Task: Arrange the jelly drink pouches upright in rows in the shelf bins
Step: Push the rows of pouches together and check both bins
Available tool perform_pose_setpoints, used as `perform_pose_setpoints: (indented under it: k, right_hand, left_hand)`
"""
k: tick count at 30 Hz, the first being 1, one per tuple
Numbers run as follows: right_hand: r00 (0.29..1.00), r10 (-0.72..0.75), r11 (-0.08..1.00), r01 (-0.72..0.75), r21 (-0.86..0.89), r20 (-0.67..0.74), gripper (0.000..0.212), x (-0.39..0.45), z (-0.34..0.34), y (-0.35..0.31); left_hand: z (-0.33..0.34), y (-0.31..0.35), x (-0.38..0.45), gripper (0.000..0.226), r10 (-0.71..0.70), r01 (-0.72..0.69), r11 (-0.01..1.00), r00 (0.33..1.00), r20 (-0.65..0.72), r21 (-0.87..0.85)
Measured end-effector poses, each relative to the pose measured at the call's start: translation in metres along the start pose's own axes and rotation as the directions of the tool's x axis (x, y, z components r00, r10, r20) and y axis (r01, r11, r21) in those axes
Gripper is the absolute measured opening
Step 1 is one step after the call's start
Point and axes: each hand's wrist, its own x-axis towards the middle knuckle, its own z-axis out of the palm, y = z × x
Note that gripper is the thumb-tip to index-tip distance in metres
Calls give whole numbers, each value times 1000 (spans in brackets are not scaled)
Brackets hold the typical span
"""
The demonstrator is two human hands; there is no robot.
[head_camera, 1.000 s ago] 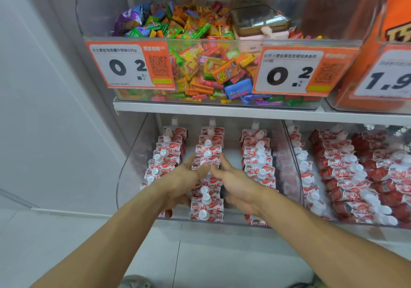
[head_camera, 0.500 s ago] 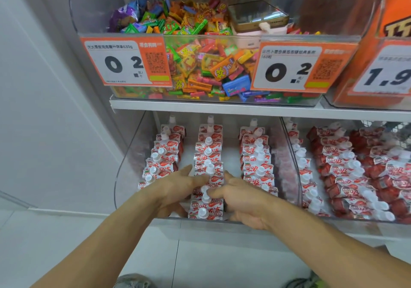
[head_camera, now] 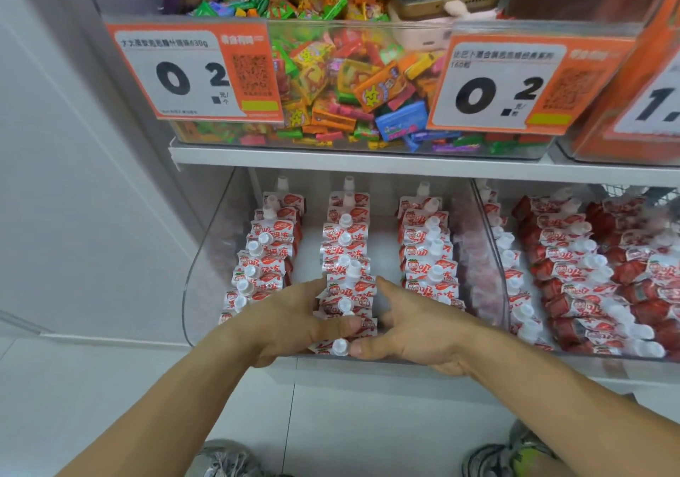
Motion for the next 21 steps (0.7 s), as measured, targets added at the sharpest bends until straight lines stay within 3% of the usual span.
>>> perform_pose_setpoints:
  k: [5,10,21]
  right_hand:
    - [998,-27,999,25,-33,-49,87,5,6,1]
    - [1000,18,996,-18,87,-2,79,-2,0,-3]
    - [995,95,991,-98,93,33,68,-4,3,-10]
  left_hand:
    - [2,2,0,33,-4,4,999,1000,-14,-49]
    - [-6,4,-4,35,-32,32,997,999,-11,-66]
    - [-3,7,-5,35,-76,76,997,996,-35,-12]
